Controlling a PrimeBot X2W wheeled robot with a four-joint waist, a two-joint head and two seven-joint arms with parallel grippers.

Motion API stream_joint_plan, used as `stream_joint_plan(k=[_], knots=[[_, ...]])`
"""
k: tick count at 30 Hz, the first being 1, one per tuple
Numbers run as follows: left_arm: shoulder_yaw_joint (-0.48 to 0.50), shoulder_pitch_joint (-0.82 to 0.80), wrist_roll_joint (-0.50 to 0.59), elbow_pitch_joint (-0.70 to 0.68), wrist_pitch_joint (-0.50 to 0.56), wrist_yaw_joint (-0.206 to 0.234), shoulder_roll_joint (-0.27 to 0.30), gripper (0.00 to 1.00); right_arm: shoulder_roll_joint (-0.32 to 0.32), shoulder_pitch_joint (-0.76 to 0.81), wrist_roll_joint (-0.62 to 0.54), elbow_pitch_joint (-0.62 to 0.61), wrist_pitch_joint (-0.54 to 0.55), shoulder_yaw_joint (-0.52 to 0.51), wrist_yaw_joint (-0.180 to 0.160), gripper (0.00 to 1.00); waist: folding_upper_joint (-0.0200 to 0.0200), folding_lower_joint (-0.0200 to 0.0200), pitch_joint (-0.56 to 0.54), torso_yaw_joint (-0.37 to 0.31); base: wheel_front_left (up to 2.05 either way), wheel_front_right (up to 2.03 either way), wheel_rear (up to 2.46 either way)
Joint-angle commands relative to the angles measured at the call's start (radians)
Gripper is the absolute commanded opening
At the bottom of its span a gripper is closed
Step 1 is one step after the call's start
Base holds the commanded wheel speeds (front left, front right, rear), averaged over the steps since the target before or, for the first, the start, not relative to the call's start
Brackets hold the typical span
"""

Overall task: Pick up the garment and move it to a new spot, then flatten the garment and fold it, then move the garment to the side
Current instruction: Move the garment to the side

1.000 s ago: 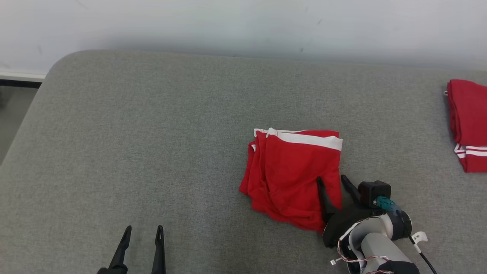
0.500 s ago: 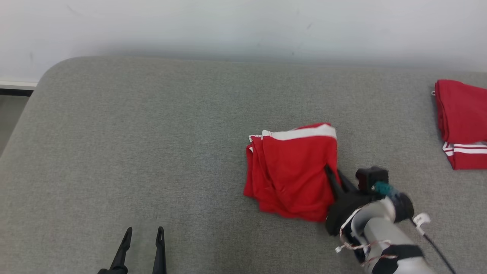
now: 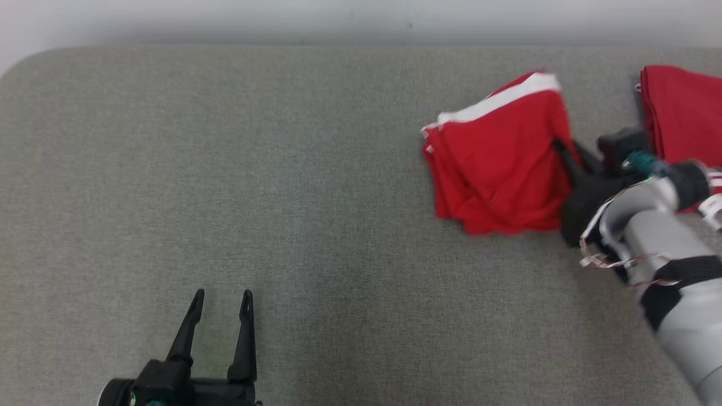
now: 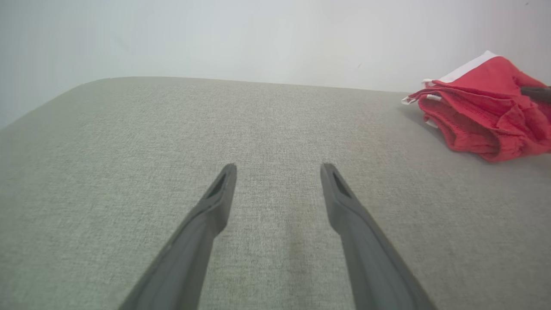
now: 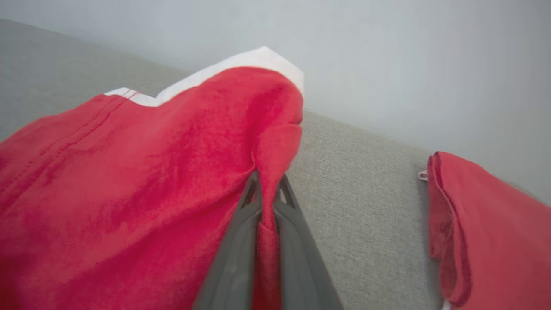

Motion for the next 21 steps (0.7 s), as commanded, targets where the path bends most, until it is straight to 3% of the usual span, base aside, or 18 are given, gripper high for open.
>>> stream_joint_plan(k=[1, 13, 21], knots=[[0.000, -0.019, 0.007, -0.009, -0.003, -0.006, 0.000, 1.00, -0.025, -0.018, 0.014, -0.008, 0.008, 0.016, -0.003, 0.00, -0.0001, -0.0001, 0.053, -0.022, 0.00, 0.00, 0.00], [0.036, -0.087, 0.043, -0.098, -0.003, -0.027, 0.000, 1.00, -0.291, -0.150, 0.153, -0.167, 0.098, 0.175, -0.003, 0.00, -0.0001, -0.0001, 0.167, -0.119, 0.00, 0.00, 0.00], [0.046, -0.126, 0.086, -0.136, -0.003, -0.049, 0.003, 1.00, -0.375, -0.227, 0.183, -0.237, 0.162, 0.221, -0.003, 0.00, -0.0001, -0.0001, 0.235, -0.184, 0.00, 0.00, 0.00]])
